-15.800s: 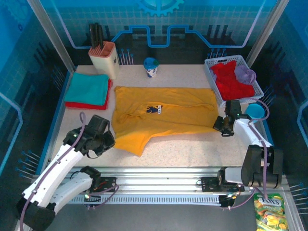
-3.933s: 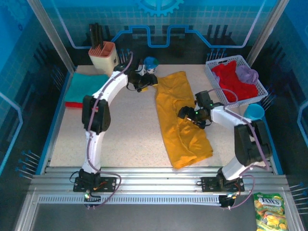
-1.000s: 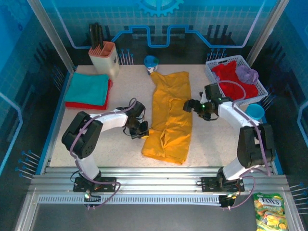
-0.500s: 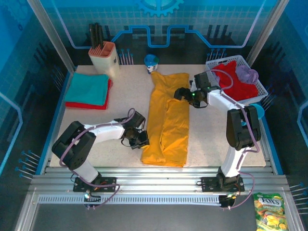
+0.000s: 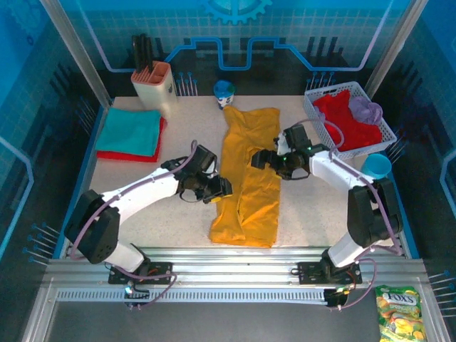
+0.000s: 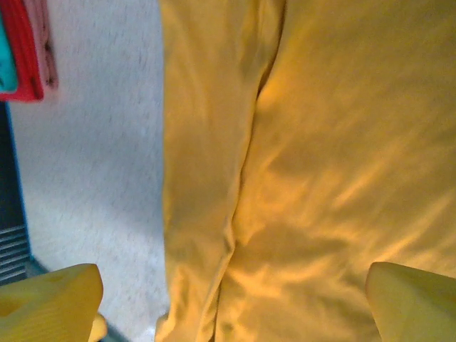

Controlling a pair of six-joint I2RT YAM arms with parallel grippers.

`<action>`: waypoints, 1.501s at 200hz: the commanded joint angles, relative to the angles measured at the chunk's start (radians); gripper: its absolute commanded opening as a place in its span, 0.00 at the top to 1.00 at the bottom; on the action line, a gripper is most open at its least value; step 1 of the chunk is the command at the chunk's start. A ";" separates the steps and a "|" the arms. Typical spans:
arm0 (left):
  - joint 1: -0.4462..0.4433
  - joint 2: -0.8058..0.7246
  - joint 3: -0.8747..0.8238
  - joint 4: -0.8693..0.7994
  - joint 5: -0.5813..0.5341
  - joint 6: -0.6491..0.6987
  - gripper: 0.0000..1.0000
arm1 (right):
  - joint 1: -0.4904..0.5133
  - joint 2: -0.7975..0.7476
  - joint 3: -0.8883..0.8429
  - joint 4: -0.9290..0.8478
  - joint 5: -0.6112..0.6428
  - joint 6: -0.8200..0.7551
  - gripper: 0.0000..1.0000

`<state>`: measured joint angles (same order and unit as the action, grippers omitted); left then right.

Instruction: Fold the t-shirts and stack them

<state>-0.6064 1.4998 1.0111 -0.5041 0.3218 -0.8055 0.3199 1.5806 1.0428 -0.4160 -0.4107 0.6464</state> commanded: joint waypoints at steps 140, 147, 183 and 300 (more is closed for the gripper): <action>-0.342 0.255 0.022 0.065 0.008 -0.067 0.56 | 0.126 -0.593 -0.510 -0.280 0.140 0.229 0.47; -0.345 0.252 0.028 0.050 0.005 -0.064 0.56 | 0.137 -0.604 -0.523 -0.285 0.148 0.237 0.49; -0.363 0.230 0.101 -0.091 -0.051 -0.012 0.53 | 0.180 -0.630 -0.589 -0.269 0.153 0.283 0.50; -0.170 -0.202 -0.234 -0.145 -0.097 0.116 0.36 | 0.356 -0.586 -0.680 -0.101 0.204 0.433 0.51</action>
<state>-0.8188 1.3838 0.8944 -0.6487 0.2234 -0.7376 0.6495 1.0161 0.3954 -0.5400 -0.2314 1.0203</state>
